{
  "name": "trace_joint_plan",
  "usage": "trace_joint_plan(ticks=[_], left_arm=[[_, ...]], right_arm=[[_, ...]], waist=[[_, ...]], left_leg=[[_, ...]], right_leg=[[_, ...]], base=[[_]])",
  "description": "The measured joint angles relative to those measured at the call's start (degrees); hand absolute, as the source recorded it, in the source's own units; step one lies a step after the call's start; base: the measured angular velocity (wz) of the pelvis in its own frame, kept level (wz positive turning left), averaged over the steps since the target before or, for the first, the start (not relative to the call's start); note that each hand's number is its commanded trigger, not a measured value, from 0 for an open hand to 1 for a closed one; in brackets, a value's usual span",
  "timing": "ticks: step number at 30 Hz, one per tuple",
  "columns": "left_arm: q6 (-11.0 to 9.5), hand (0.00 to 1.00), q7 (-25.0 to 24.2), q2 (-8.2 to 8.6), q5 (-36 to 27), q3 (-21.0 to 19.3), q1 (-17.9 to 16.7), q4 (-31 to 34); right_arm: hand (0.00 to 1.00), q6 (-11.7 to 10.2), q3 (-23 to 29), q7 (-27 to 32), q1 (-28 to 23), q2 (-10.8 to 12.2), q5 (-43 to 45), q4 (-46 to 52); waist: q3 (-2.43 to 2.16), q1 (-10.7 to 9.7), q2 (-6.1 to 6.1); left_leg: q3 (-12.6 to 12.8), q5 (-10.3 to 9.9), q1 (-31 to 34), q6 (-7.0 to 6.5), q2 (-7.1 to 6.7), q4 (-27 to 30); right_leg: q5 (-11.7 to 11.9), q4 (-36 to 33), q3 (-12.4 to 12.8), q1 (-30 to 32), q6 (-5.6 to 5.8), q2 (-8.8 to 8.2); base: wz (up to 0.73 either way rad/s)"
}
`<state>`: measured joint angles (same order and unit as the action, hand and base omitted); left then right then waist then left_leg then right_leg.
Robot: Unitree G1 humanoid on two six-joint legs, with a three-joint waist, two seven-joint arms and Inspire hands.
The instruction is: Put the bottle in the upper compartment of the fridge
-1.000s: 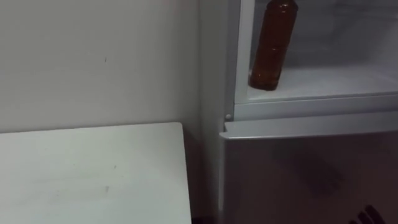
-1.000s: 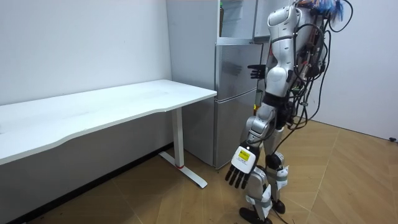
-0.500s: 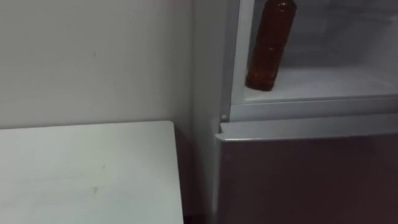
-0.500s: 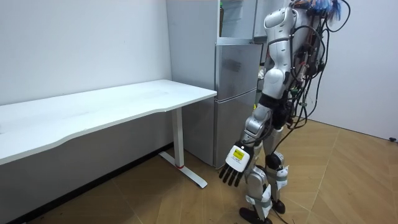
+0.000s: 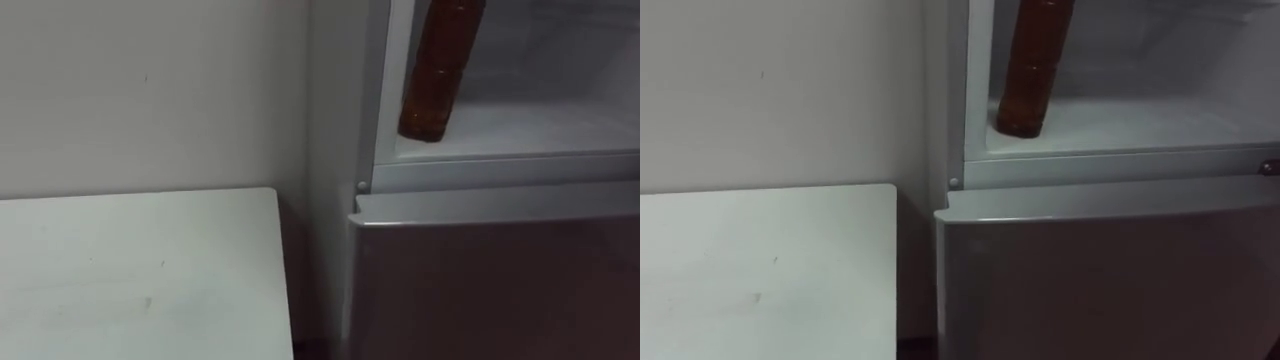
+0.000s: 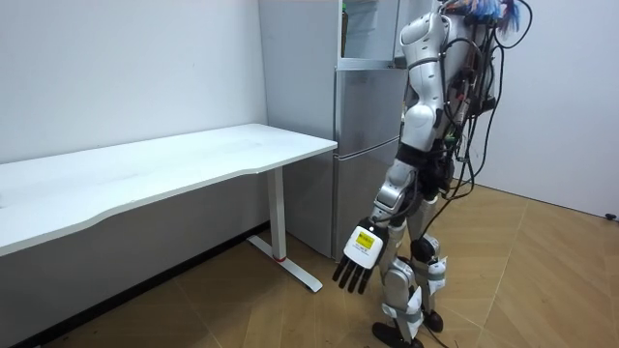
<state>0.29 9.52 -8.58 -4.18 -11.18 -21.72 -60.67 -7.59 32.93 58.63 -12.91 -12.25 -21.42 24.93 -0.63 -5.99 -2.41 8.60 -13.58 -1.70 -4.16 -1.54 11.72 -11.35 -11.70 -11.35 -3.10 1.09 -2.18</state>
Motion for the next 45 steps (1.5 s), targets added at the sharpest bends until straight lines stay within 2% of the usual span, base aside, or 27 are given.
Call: trace_joint_plan(ticks=[3, 7, 11, 17, 21, 25, 33, 42, 45], left_arm=[[-0.1, 0.00, -0.1, -0.01, 0.0, 0.0, 0.9, -1.3], [-0.3, 0.00, -0.1, 0.09, -0.1, 0.1, 1.0, -1.2], [-0.2, 0.00, 0.0, 0.28, -0.1, 0.2, 1.0, -1.3], [-0.5, 0.00, 0.1, 0.32, 0.0, 0.3, 1.0, -1.3], [-0.2, 0.00, 1.1, 0.34, -0.1, 2.4, 0.9, -1.8], [0.2, 0.00, 1.3, 0.35, -0.1, 4.4, 0.9, -2.6], [0.6, 0.00, 1.3, 1.11, -0.3, 5.9, 1.0, -3.6], [0.7, 0.00, 1.5, 1.05, -0.2, 8.2, 2.0, -3.4], [0.7, 0.00, 1.5, 1.05, -0.2, 8.3, 2.2, -2.1]], right_arm=[[0.00, -0.6, 0.0, -1.5, 0.6, -1.4, 2.6, 0.8], [0.00, -0.6, -0.7, -3.6, 0.6, -1.5, 2.6, 0.9], [0.00, -0.7, -3.7, -5.5, 0.5, -1.4, 1.7, 1.5], [0.00, -1.1, -6.4, -11.3, 0.5, -1.4, 1.2, 1.1], [0.00, -1.1, -10.9, -14.4, 0.5, -1.3, 1.3, 0.5], [0.00, -1.0, -14.4, -17.7, 0.5, -1.2, 1.2, 0.2], [0.00, -1.0, -21.5, -22.5, 0.5, -1.0, 1.2, -2.3], [0.00, -1.0, -27.6, -27.9, 0.5, -1.0, 1.0, -2.5], [0.00, -0.6, -28.1, -29.4, 0.5, -0.9, 1.0, -2.5]], waist=[[0.19, 0.4, 0.22], [0.26, 1.6, 0.44], [0.28, 1.8, 0.67], [0.42, 1.8, 0.95], [0.42, 2.1, 1.67], [0.65, 3.2, 2.33], [0.63, 4.8, 2.29], [0.56, 4.9, 2.54], [0.51, 5.0, 2.62]], left_leg=[[0.0, 0.0, 0.0, 0.00, 0.00, 0.0], [0.5, 0.0, -0.2, 0.00, 0.09, -0.2], [0.5, 0.0, -0.3, 0.00, 0.11, -0.2], [0.6, 0.0, -1.0, 0.00, 0.10, -0.3], [0.6, 0.0, -1.0, -0.02, 0.10, -0.1], [0.4, 0.0, -1.8, -0.01, 0.11, -0.1], [0.1, 0.0, -1.6, 0.05, 0.16, 0.1], [-0.5, 0.1, -1.5, 0.05, 0.15, 0.2], [-0.9, 0.1, -1.5, 0.05, 0.11, 0.2]], right_leg=[[0.0, 0.0, 0.0, 0.0, -0.02, -0.02], [0.0, 0.0, 0.1, 0.0, -0.03, 0.01], [0.0, -0.1, 0.1, 0.0, -0.04, 0.00], [0.1, -0.1, 0.1, -1.1, -0.06, 0.01], [0.1, -0.2, 0.2, -1.2, -0.09, -0.02], [0.1, -0.1, 0.1, -2.0, -0.08, -0.02], [0.1, 0.0, -0.3, -2.0, -0.17, 0.01], [0.1, 0.1, -1.7, -2.3, -0.16, -0.09], [0.1, 0.1, -2.5, -2.5, -0.16, -0.16]], base=[[0.00], [-0.04], [-0.01], [0.00], [0.00], [0.01], [0.01], [0.05], [0.07]])
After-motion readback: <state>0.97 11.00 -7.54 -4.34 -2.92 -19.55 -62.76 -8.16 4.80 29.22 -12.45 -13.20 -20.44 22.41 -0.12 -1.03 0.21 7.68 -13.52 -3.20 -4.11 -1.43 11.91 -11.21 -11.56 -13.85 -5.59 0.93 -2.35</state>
